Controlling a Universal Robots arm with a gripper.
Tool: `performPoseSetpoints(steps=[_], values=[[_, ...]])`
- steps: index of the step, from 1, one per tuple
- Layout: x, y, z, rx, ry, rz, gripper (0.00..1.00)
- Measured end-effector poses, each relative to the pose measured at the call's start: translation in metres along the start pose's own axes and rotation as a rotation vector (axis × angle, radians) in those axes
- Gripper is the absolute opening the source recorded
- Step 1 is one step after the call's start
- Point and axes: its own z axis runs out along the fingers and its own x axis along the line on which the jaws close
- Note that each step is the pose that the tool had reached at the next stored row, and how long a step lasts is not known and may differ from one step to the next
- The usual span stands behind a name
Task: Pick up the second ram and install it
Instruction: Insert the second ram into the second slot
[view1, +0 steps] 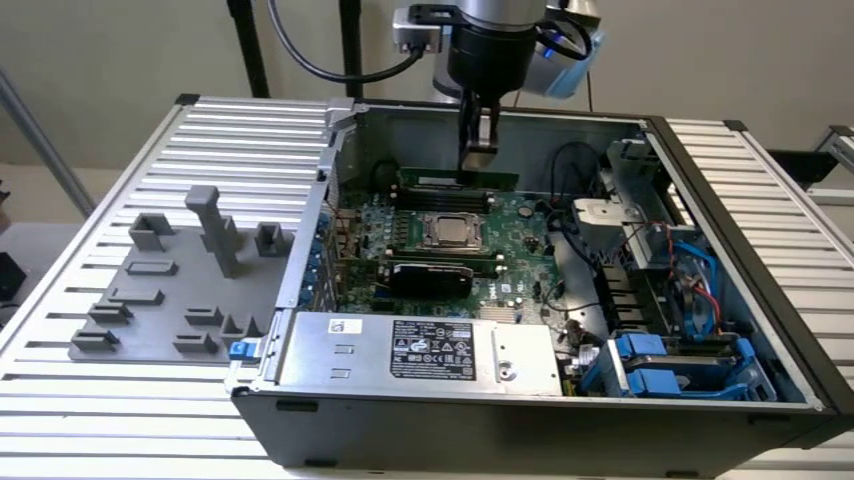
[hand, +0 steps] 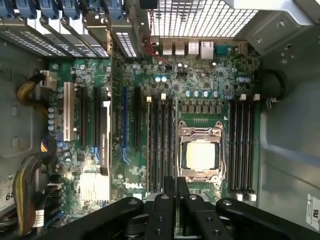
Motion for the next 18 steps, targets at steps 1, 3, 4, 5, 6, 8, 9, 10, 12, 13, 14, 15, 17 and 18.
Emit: performPoseSetpoints(steps=[1,3,4,5,6,8,9,10,12,13,14,15,17,18], values=[[-0.0005,0.0000,0.0015,0.0001,0.0000,0.004,0.00],[-0.0005,-0.0001,0.0023,0.0007,0.0000,0.005,0.00],[-0.0005,-0.0001,0.0023,0.0008,0.0000,0.005,0.00],[-0.0005,-0.0001,0.0023,0.0008,0.0001,0.005,0.00],[-0.0005,-0.0001,0.0023,0.0008,0.0000,0.005,0.00],[-0.0005,-0.0001,0.0023,0.0008,0.0000,0.005,0.00],[-0.0005,-0.0001,0.0023,0.0008,0.0000,0.005,0.00],[-0.0005,-0.0001,0.0023,0.0009,0.0000,0.005,0.00],[-0.0005,-0.0001,0.0023,0.0008,0.0001,0.005,0.00],[-0.0005,-0.0001,0.0023,0.0009,0.0000,0.005,0.00],[-0.0005,-0.0001,0.0023,0.0008,0.0000,0.005,0.00],[-0.0005,-0.0001,0.0023,0.0008,0.0000,0.005,0.00],[-0.0005,-0.0001,0.0023,0.0008,0.0001,0.005,0.00],[-0.0006,0.0006,0.0030,0.0013,-0.0002,0.005,0.00]])
